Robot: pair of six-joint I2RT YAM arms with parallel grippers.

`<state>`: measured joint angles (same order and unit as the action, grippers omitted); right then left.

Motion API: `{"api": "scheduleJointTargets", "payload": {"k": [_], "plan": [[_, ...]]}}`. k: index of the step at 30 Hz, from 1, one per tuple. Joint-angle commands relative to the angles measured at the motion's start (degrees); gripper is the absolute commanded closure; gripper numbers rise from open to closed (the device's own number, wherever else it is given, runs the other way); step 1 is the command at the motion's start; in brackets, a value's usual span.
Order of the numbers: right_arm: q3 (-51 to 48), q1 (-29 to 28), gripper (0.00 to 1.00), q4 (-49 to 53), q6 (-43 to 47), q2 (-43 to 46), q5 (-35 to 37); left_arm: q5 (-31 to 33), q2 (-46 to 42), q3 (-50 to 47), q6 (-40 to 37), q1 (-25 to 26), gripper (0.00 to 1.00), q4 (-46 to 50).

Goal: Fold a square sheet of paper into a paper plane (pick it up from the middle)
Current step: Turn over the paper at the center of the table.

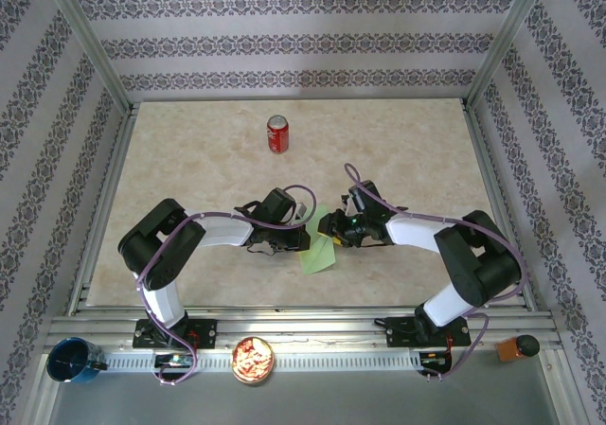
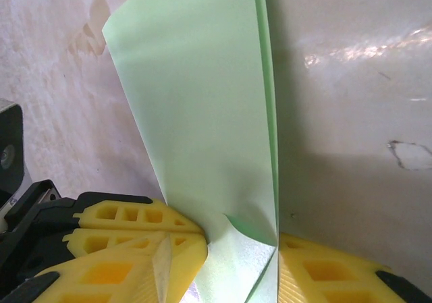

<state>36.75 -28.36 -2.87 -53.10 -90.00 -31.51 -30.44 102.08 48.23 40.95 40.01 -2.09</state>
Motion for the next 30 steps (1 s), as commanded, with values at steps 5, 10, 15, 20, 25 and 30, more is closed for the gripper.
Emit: {"api": "scheduleJointTargets", "payload": {"k": [5, 10, 15, 20, 25, 30], "plan": [[0.1, 0.94, 0.68, -3.0, 3.79, -1.98, -2.42, 0.31, -2.65, -0.31, 1.34, -0.72, 0.9, 3.76], [-0.54, 0.94, 0.78, -5.39, 5.01, -2.29, -3.7, 0.47, -5.49, -0.4, 1.72, -0.73, 0.85, 3.71], [-0.8, 0.76, 0.86, -6.44, 4.91, -1.68, -3.29, 3.41, -10.1, -1.33, 1.06, -0.72, 0.79, 5.34], [-1.11, 0.64, 0.96, -7.79, 4.79, -1.49, -2.5, 6.79, -13.18, -0.75, -0.13, -0.72, 0.77, 10.05], [0.26, 0.33, 0.98, -5.82, 5.9, -1.27, -2.62, 9.85, -15.29, -0.41, -0.19, -0.72, 0.75, 11.93], [2.17, 0.32, 0.99, -0.72, 7.99, 2.24, -2.32, 11.43, -16.5, 0.01, -0.72, -0.81, 0.76, 12.68]]}}
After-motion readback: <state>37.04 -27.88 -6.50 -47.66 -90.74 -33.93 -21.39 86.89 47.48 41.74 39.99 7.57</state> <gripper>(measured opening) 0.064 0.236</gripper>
